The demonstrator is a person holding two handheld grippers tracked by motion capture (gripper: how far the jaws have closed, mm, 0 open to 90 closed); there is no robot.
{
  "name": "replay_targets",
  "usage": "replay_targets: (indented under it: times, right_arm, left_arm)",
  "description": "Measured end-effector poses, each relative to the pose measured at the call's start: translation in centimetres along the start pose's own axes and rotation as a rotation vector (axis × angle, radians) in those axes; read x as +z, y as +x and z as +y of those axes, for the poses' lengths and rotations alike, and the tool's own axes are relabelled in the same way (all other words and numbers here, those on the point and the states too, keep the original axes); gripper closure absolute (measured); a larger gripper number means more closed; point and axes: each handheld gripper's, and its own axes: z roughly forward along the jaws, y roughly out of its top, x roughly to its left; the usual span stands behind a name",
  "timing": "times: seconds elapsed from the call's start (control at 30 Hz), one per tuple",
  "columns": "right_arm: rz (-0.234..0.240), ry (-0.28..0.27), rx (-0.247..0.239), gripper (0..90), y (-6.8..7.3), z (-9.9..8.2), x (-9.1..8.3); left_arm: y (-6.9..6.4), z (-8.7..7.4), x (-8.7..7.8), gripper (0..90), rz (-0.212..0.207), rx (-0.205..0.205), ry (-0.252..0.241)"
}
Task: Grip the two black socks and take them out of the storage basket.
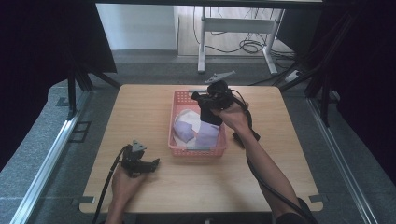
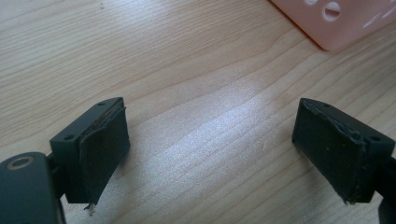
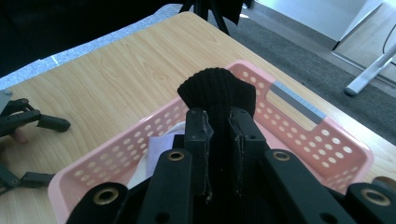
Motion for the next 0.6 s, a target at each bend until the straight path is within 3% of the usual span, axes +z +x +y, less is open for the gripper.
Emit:
replay_targets:
  times: [0.6]
  right_arm:
    - [-0.059,0.0,0.046,79.1,-2.5,-1.8,-2.3]
  left_arm:
    - [0.0,0.0,0.0,10.6,0.0,0.0,0.001]
